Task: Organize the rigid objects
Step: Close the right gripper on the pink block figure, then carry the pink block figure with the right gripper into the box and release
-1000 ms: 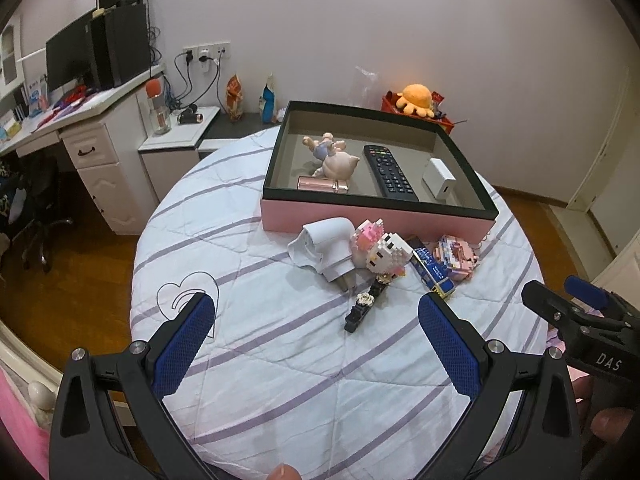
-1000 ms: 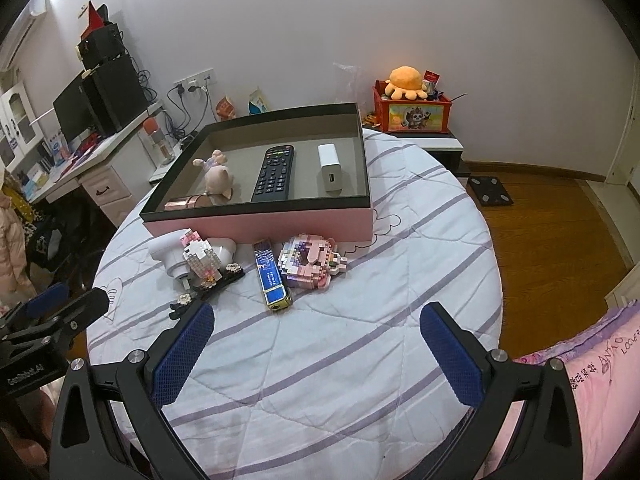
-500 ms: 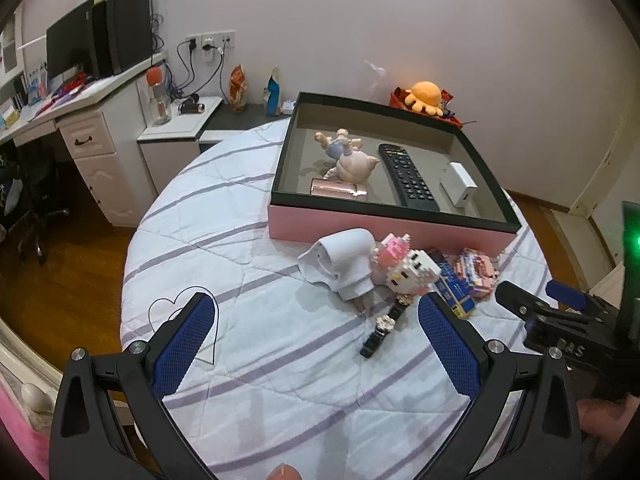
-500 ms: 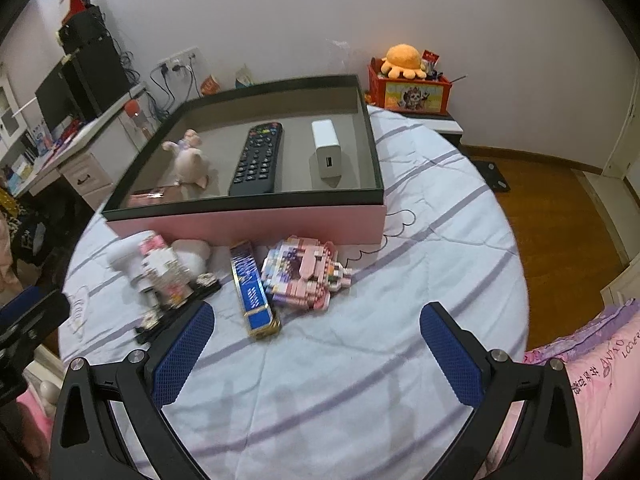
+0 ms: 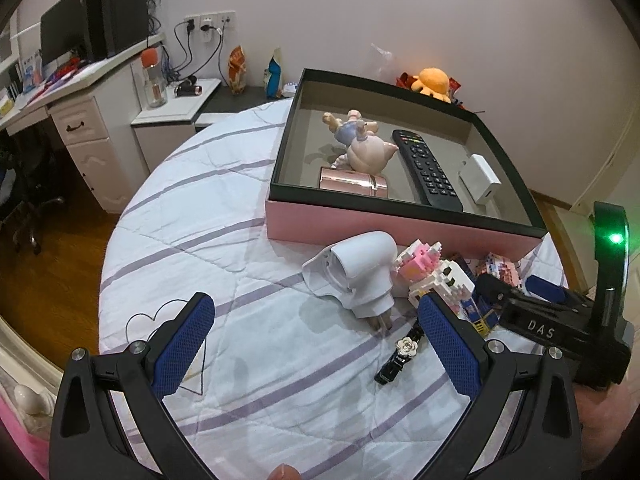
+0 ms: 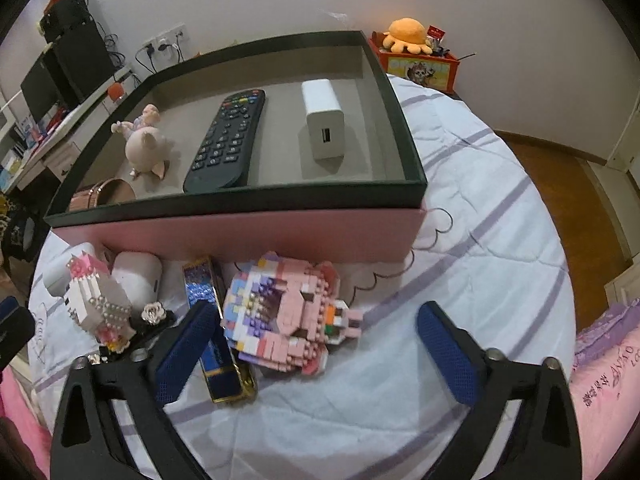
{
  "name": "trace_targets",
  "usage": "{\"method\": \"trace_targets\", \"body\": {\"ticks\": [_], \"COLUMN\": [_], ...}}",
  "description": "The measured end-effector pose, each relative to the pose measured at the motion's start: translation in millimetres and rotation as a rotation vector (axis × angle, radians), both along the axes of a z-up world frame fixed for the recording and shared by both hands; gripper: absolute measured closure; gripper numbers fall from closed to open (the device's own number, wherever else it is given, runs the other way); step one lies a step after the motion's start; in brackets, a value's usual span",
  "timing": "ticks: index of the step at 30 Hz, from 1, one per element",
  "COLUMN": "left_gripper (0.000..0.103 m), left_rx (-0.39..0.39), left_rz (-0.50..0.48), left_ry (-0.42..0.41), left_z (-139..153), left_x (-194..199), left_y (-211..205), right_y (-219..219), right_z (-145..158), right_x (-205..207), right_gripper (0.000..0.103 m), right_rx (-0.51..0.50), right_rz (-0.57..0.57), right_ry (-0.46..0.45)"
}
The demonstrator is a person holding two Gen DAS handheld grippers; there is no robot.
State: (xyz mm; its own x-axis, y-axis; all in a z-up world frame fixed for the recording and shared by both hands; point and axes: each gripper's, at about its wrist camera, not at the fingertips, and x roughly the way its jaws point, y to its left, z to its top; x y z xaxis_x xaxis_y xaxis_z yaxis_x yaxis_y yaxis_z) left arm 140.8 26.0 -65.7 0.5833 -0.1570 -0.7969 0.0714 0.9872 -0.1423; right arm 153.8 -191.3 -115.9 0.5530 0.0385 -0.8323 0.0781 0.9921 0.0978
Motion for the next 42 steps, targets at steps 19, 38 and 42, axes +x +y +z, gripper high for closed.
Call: {"method": "trace_targets", "body": {"ticks": [19,38,42], "left_gripper": [0.000,0.000,0.000], "left_rx": [0.013,0.042,0.045], "left_rz": [-0.015,-0.006,0.018], "left_ry": [-0.017,-0.139,-0.155], "left_z": [5.3,48.6,51.5], "left_x": [-7.0,31.8,53.2], "left_y": [-4.7,-14.0,-8.5], "right_y": [-2.5,10.8,13.7], "right_z": [1.7,93.8,85.6], "right_x": [-19.2,-1.2,32.0], "right_gripper": [0.038,0.038,0.038], "right_rx": [-0.040,-0.025,-0.049], "right_rz": [0.040,0.133,0.128], "right_ry": [-0.020,-0.198,-0.178]}}
